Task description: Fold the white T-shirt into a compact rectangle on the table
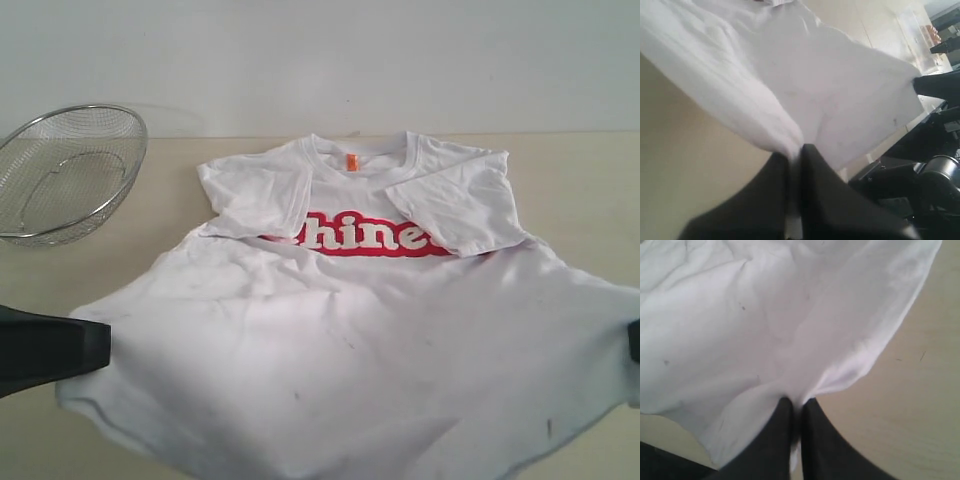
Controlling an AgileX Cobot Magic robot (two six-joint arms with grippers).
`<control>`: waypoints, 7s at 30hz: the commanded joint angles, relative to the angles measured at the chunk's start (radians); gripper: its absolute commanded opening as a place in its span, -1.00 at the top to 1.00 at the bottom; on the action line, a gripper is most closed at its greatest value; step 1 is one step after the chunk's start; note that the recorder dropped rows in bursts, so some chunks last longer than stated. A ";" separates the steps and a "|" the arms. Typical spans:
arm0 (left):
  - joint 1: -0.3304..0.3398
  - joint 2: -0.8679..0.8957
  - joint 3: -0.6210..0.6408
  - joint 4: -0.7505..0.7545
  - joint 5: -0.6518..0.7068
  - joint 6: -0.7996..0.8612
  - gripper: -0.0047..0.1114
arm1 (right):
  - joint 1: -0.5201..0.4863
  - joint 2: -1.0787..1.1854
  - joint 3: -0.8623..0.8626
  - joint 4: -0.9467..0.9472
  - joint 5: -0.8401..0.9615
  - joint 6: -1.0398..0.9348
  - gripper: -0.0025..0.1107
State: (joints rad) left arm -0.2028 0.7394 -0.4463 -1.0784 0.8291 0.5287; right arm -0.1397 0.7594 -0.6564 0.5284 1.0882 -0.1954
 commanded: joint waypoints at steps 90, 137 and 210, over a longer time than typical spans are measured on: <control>0.002 -0.320 0.004 0.202 0.132 -0.207 0.84 | 0.231 0.417 0.335 -0.064 -0.165 0.437 0.09; 0.002 -0.320 0.004 0.193 0.140 -0.195 0.84 | 0.255 0.509 0.488 0.116 -0.470 0.312 0.10; 0.002 -0.320 0.004 0.195 0.140 -0.191 0.84 | 0.524 0.399 0.353 0.185 -0.573 0.292 0.96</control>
State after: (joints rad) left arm -0.2028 0.4239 -0.4463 -0.8705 0.9799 0.3267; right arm 0.3892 1.1677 -0.2781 0.7276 0.4959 0.0949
